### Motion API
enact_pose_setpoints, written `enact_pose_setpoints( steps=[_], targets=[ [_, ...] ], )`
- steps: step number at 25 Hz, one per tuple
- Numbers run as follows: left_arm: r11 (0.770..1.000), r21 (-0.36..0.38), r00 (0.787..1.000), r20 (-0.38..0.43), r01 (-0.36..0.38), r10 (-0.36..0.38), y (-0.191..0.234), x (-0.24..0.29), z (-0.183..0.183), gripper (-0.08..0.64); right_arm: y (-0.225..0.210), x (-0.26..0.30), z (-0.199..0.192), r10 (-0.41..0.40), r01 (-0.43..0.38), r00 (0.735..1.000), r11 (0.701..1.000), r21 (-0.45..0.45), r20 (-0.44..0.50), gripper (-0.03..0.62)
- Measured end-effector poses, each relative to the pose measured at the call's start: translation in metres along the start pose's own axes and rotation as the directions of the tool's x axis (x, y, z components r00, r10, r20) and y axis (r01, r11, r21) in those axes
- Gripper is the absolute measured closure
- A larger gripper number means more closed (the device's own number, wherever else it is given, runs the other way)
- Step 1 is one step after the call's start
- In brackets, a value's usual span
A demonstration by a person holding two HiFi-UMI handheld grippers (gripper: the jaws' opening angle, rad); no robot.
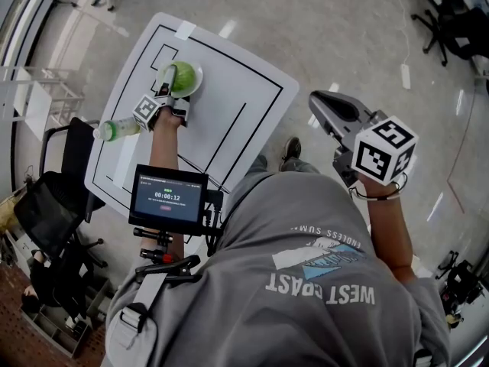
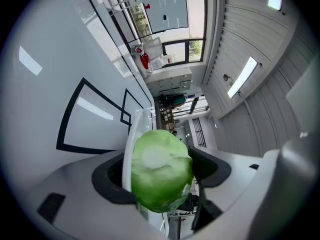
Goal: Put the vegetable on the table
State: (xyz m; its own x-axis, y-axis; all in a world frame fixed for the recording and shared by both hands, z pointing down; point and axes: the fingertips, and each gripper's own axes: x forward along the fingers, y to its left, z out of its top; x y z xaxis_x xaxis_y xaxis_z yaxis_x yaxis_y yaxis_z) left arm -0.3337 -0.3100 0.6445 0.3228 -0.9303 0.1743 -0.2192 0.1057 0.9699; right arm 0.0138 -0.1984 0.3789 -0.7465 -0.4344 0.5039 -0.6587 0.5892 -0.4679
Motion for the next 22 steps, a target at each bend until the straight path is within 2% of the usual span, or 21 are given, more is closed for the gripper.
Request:
enact_pose_setpoints(
  steps=[9, 22],
  targets=[
    [0.999, 0.035, 0.999, -0.036, -0.017, 0.018, 0.0, 0.001, -0.01, 0.227, -0.004, 0.012, -0.015, 0.024, -0.022, 0.999, 0.998, 0.051, -0.037, 0.581],
    [0.998, 0.048, 0.998, -0.042, -0.037, 0.039, 0.003, -0.002, -0.012, 0.227, -0.007, 0.019, -0.024, 0.031, -0.027, 0.998, 0.997, 0.072, -0.051, 0.581]
  ],
)
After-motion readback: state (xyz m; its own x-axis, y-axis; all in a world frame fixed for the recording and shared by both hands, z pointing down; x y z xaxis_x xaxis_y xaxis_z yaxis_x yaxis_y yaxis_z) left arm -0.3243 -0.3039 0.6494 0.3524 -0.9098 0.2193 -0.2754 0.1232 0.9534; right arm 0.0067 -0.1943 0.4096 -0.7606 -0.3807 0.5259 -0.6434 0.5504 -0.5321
